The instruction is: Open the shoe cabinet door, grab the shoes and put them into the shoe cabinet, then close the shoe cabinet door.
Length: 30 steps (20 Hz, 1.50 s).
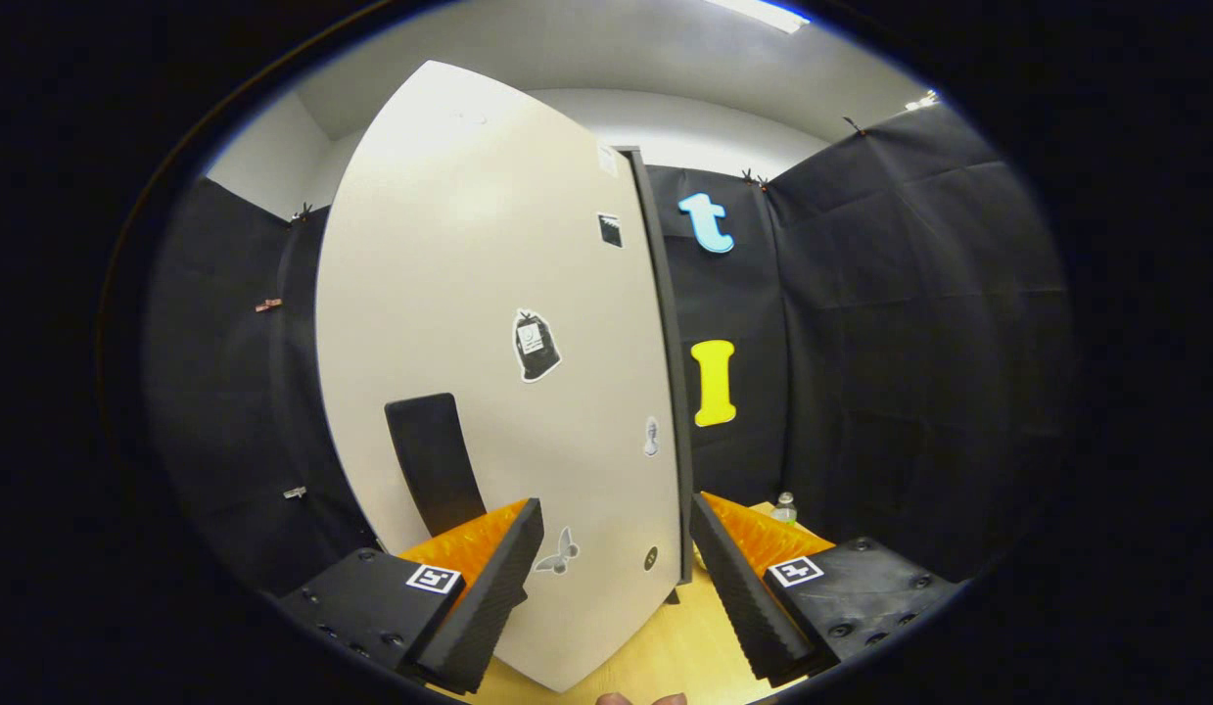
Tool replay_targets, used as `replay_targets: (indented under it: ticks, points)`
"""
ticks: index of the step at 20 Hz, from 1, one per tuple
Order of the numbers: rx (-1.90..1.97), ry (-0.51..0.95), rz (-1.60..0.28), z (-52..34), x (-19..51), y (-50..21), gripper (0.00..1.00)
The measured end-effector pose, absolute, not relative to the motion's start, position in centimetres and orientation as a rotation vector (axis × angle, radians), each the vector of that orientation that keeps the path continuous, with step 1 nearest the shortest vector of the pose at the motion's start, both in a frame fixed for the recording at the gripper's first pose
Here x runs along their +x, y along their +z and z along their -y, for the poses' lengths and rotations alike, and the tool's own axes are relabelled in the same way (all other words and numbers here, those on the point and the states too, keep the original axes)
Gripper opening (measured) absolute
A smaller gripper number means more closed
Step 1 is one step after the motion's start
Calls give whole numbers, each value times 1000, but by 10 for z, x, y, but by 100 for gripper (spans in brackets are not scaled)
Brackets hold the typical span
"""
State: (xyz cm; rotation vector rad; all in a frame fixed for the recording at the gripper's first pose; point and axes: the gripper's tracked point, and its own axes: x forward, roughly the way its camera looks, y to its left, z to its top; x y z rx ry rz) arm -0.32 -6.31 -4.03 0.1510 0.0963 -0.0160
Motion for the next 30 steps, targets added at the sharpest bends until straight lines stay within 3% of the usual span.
replay_targets:
  ticks: [7,30]
  points:
    - [139,59,-79,18,12,-22,98]
    - [69,35,-106,33,9,-21,98]
